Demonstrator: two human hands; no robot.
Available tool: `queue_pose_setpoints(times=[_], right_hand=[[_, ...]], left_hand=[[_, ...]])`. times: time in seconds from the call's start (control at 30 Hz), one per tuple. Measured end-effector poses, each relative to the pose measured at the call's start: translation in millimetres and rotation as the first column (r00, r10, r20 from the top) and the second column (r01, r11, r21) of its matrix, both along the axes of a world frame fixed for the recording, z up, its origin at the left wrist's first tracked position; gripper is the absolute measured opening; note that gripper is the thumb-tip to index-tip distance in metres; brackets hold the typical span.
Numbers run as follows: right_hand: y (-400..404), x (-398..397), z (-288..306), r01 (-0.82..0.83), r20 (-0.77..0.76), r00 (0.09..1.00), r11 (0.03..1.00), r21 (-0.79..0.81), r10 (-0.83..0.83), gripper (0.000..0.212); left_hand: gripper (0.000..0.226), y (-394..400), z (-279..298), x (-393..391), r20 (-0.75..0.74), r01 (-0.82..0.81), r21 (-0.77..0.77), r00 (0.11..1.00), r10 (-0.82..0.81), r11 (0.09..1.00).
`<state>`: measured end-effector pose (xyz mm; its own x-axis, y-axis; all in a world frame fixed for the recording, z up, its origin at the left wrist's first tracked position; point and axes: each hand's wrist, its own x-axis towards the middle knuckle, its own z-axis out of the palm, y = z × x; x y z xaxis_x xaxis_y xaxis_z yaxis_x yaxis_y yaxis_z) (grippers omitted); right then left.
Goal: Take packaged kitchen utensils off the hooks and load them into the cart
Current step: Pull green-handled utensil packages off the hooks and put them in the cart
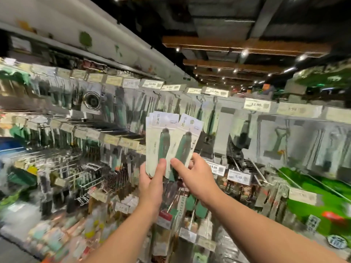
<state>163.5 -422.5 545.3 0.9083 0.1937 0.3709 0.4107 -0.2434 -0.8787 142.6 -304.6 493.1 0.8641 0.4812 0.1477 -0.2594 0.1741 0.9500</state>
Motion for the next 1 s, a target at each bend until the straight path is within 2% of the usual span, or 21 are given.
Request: queue_pose_setpoints(times=[0.07,0.27,0.4,0.6,0.83,1.0], right_hand=[[-7.5,20.9,7.1,0.043,0.013,0.999,0.999,-0.001,-0.043,0.030],[-20.3,77.6,20.0,0.125,0.026,0.992,0.992,-0.017,-0.125,0.034],[-22.0,108.0,26.6,0.188,0.042,0.982,0.981,-0.051,-0.186,0.035],[-9.2,147.8,30.9,0.152,-0.085,0.984,0.987,-0.058,-0.156,0.041],[5.5,177.0,49.7,0.269,-0.018,0.963,0.963,-0.030,-0.270,0.041],[8.7,197.5,60.5,0.310,-0.018,0.950,0.947,-0.081,-0.313,0.033]], left_hand=[[0.080,-5.7,10.3,20.2,0.011,0.016,-0.011,1.000,-0.016,1.000],[0.113,-10.5,15.8,76.7,-0.044,-0.024,0.046,0.999,0.026,0.999],[0.110,0.5,10.3,102.3,-0.088,-0.015,0.048,0.996,0.019,0.999],[0.097,18.9,1.5,133.5,-0.041,0.015,-0.046,0.999,-0.017,0.999],[0.098,43.7,8.4,164.9,-0.015,0.072,-0.102,0.997,-0.074,0.992],[0.062,53.0,20.7,181.3,0.020,0.098,-0.134,0.995,-0.097,0.986]])
